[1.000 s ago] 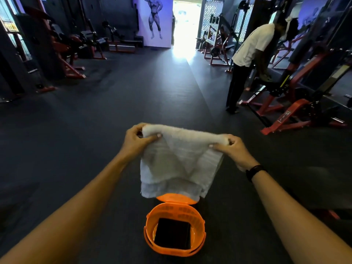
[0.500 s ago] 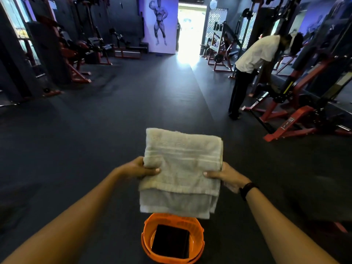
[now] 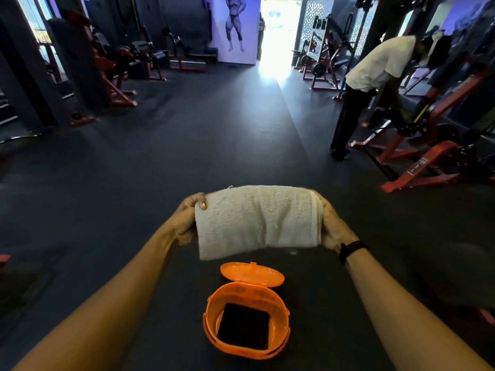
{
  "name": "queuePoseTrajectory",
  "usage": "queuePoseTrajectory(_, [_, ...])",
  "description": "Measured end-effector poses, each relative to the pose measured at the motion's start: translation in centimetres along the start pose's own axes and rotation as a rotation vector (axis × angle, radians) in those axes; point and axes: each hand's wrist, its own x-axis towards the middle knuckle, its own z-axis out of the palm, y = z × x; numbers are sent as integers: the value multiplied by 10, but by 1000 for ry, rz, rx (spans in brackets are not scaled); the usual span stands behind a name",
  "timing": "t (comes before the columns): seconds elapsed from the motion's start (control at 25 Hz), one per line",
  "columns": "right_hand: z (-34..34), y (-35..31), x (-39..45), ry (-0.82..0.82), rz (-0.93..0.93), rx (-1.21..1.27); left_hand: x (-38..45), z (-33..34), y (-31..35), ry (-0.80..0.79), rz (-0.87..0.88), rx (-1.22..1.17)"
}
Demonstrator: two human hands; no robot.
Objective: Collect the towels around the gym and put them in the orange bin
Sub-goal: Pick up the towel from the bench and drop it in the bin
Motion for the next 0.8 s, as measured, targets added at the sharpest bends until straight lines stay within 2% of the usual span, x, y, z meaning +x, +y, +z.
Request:
queuePoseTrajectory(0.04, [-3, 3, -3, 8, 97, -11, -4, 1, 3, -49, 32, -33])
queuePoseTrajectory(0.16, [-9, 8, -11, -40, 266, 91, -3, -3, 1, -4, 47, 3])
queuePoseTrajectory(0.24, [-8, 6, -13, -144, 260, 71, 2, -5, -1, 16, 34, 8])
queuePoseTrajectory(0.32, [-9, 2, -11, -204, 235, -61, 6, -8, -3, 15, 19, 57])
queuePoseTrajectory(0.4, [-13, 3, -5, -200, 199, -167, 9, -14, -4, 43, 3, 164])
queuePoseTrajectory(0.56, [-8, 5, 3, -179, 194, -205, 16, -26, -17, 203, -134, 419])
queuePoseTrajectory(0.68, [-1, 18, 18, -195, 233, -226, 32, -43, -42, 228, -252, 463])
queuePoseTrajectory(0.8, [3, 35, 39, -173, 283, -263, 57, -56, -62, 293, -286, 449])
